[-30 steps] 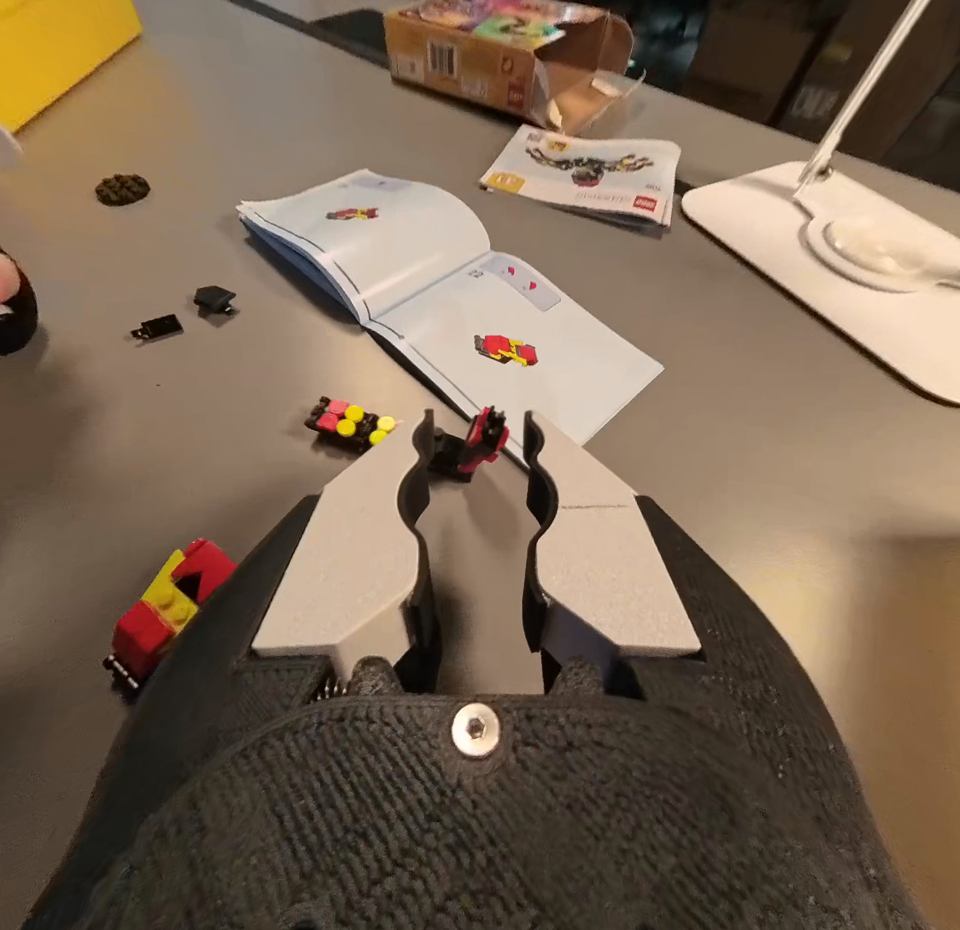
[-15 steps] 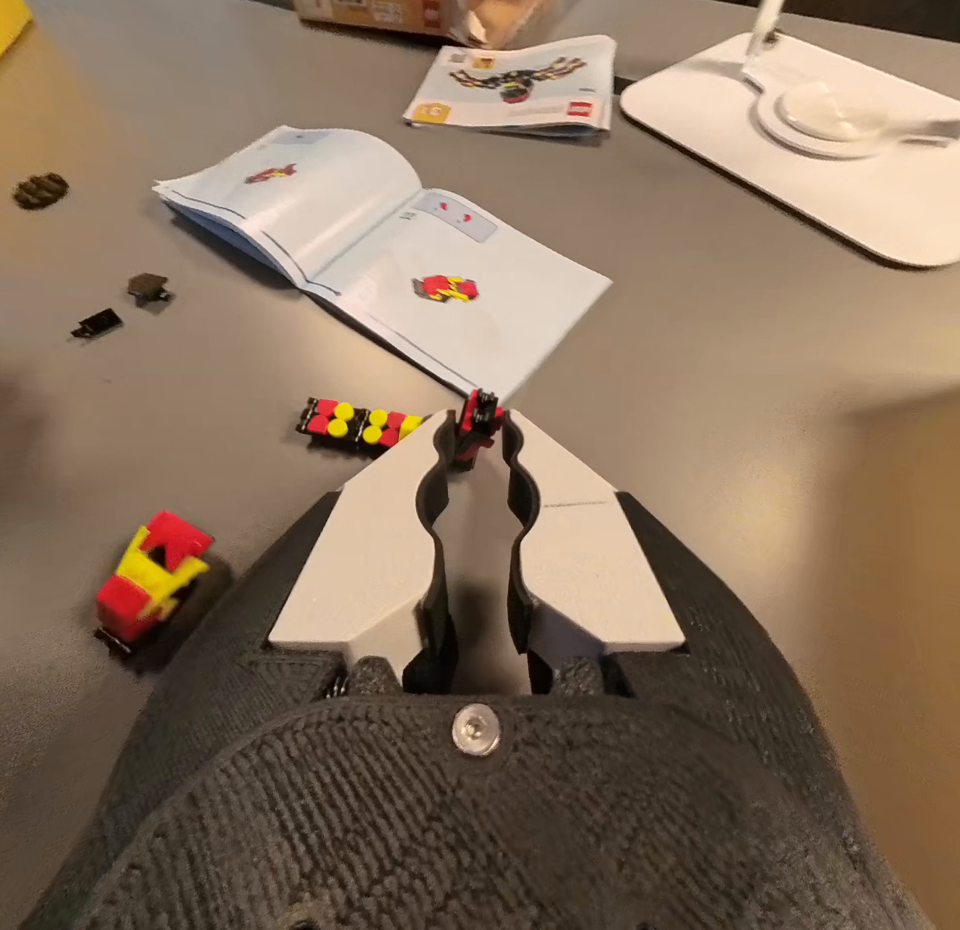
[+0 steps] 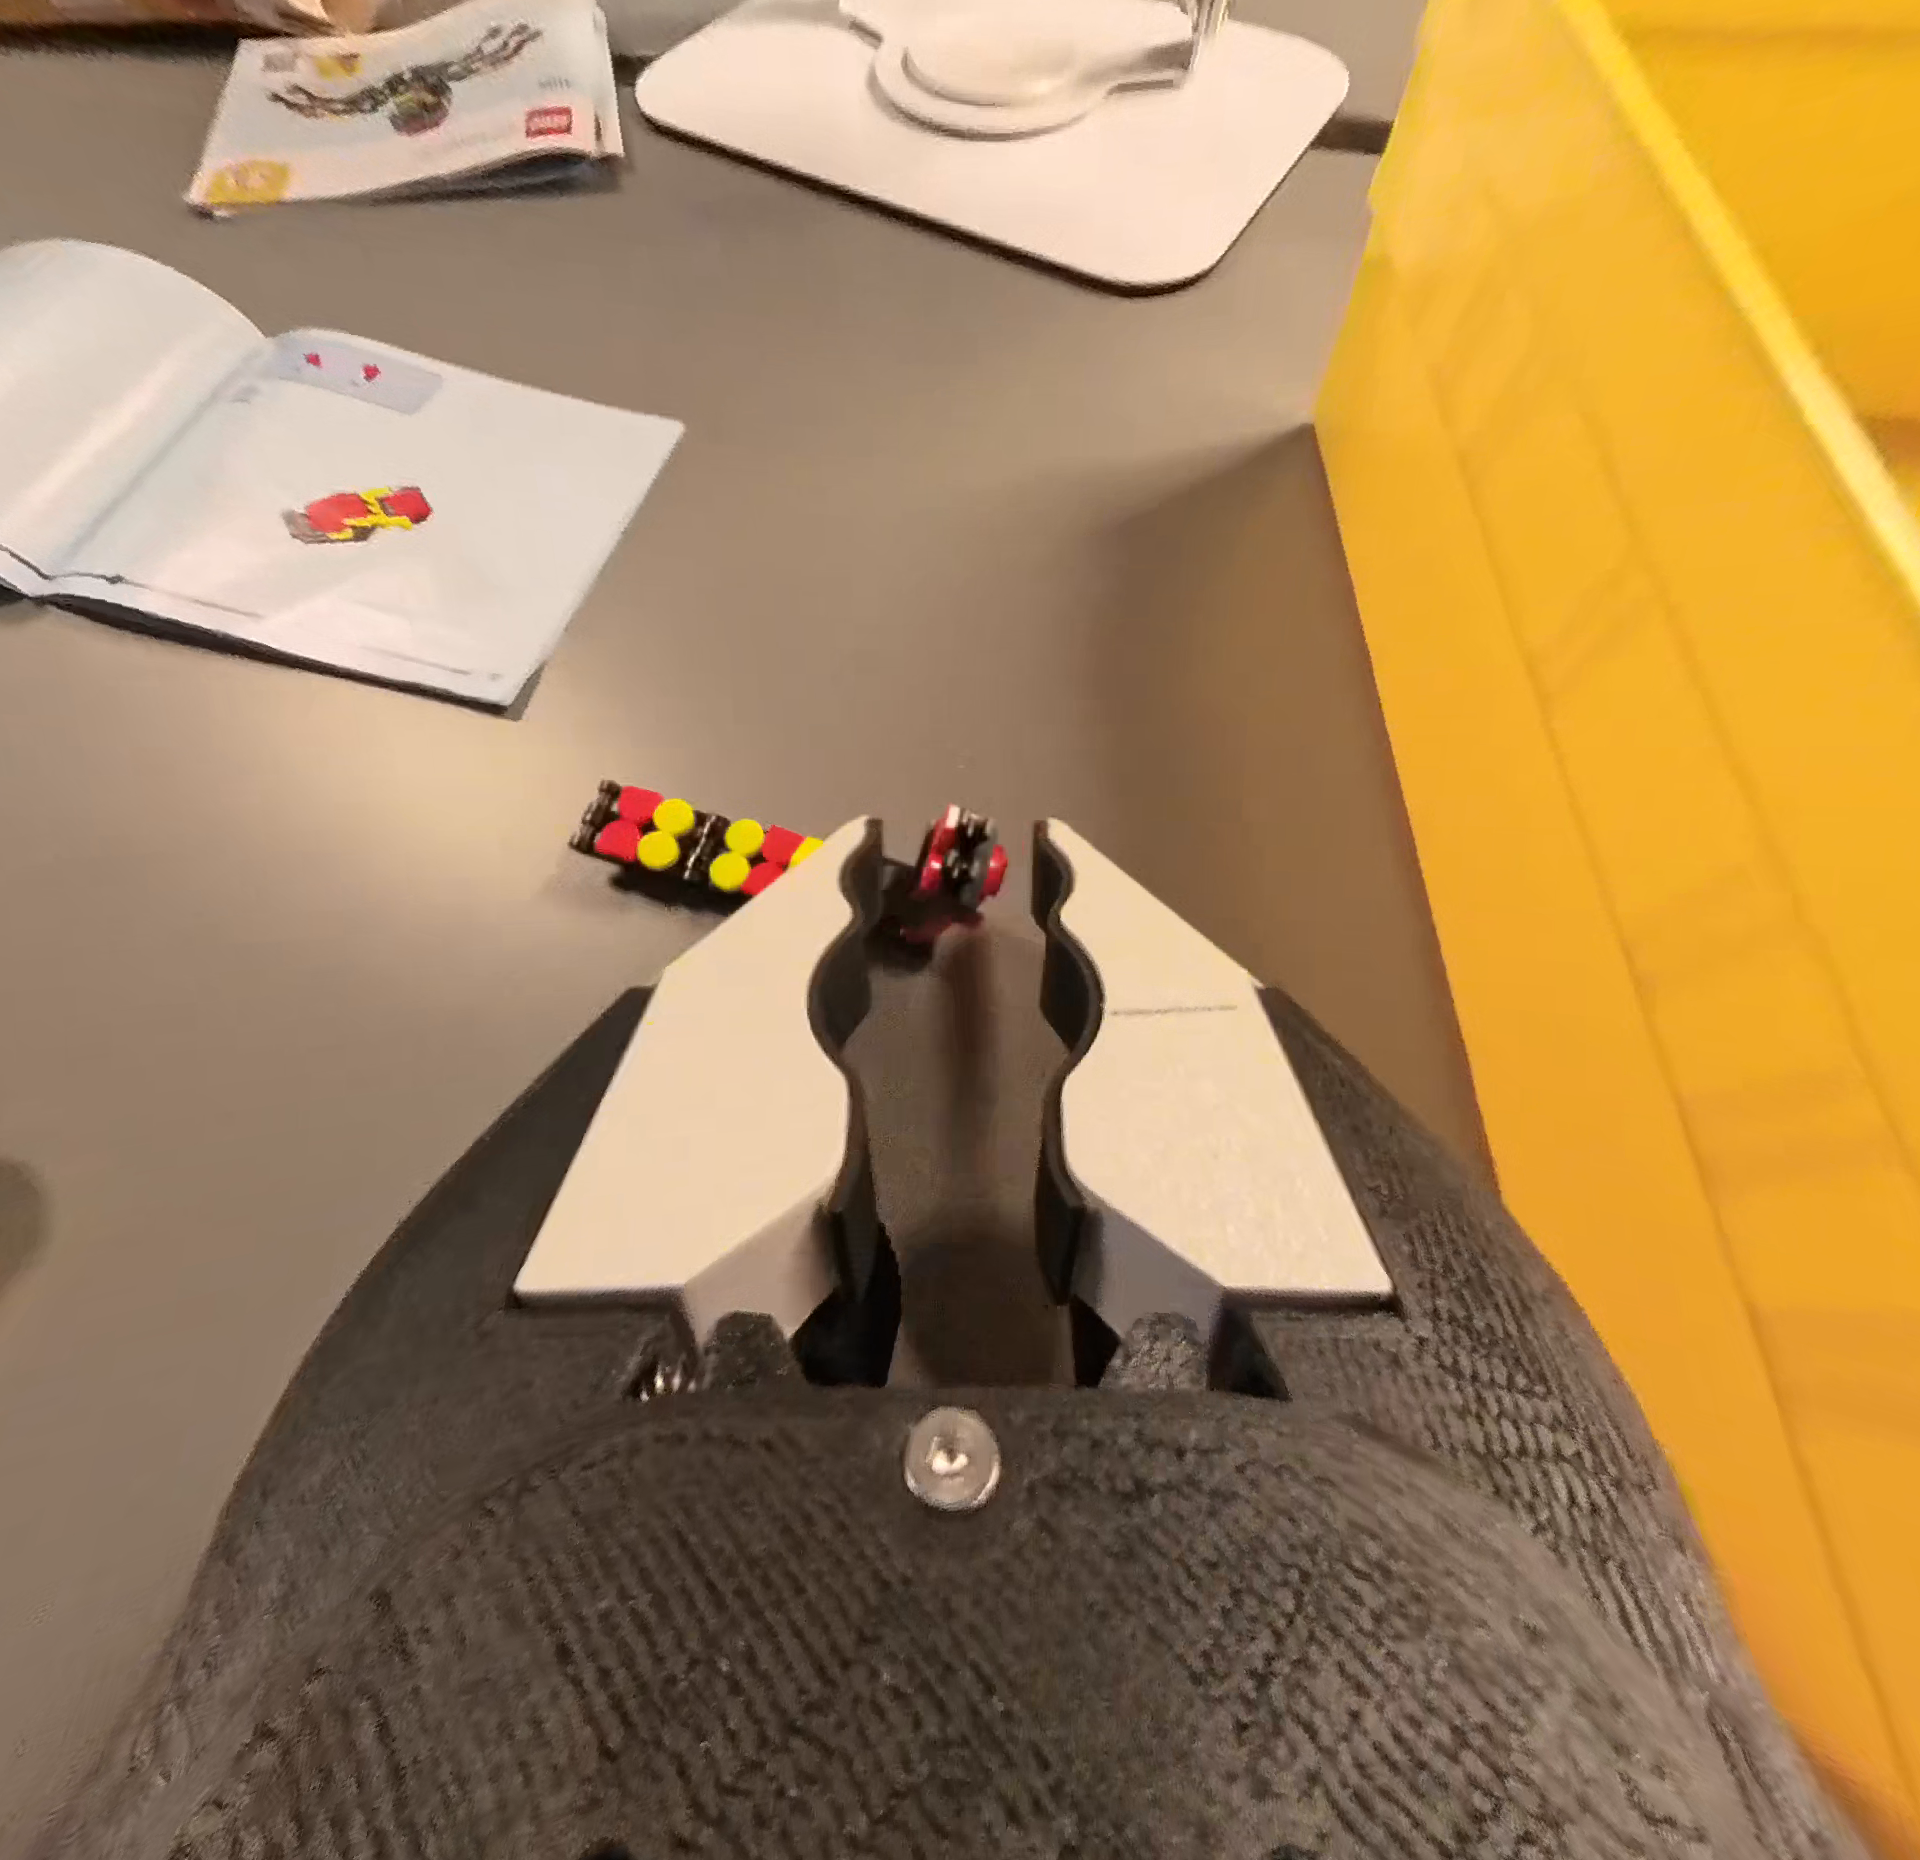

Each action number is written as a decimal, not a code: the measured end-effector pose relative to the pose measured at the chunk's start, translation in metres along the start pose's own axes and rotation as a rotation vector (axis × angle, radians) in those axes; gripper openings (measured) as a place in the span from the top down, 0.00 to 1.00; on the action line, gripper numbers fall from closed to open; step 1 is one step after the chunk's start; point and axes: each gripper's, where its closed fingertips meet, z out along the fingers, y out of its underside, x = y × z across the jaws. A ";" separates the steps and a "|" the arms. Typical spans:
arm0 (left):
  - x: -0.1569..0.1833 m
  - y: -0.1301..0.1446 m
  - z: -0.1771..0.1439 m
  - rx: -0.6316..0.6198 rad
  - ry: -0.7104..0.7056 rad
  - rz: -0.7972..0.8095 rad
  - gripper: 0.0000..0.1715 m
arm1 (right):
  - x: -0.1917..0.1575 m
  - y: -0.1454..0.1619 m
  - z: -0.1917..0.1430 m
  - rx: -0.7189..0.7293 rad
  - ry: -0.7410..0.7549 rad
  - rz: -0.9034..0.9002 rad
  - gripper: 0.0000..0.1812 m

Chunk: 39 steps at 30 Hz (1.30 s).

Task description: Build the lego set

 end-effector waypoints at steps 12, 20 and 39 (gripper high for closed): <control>0.013 0.028 0.017 -0.229 0.081 -0.085 0.70 | -0.092 -0.105 -0.059 0.841 0.181 -0.605 0.85; 0.044 0.064 0.090 -0.459 0.421 0.133 0.80 | -0.096 -0.121 -0.038 0.963 0.113 -0.730 0.90; 0.047 0.137 0.142 -0.762 0.739 -0.024 0.86 | -0.071 -0.125 -0.037 0.961 0.051 -0.574 0.93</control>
